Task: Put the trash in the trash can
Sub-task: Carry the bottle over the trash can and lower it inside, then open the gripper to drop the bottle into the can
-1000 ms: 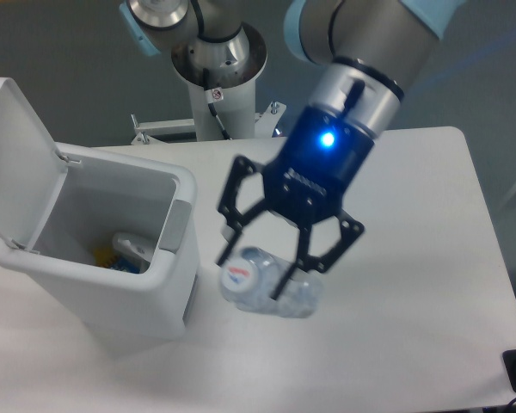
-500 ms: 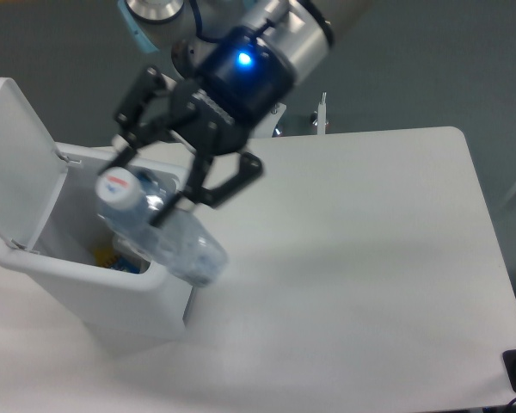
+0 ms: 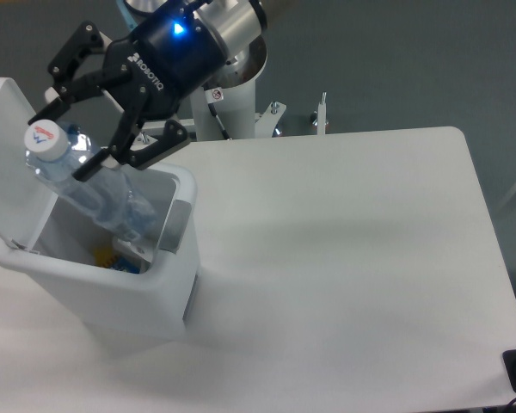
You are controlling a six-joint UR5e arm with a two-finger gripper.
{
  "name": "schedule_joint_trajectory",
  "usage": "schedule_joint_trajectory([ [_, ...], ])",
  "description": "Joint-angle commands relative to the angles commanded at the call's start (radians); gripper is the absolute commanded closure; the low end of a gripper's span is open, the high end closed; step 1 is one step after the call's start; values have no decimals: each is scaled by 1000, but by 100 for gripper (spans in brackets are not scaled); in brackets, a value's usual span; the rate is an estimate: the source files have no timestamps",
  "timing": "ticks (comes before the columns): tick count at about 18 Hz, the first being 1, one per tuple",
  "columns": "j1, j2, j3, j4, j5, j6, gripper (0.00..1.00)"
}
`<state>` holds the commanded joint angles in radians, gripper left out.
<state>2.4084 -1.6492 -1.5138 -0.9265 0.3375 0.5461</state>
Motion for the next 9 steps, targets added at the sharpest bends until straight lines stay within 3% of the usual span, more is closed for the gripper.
schedule_joint_trajectory([
  [5,-8,25,-110,2,3,96,54],
  [8,-9,14,-150,2,3,152,37],
  [9,-9,11,-163,2,5,173,23],
])
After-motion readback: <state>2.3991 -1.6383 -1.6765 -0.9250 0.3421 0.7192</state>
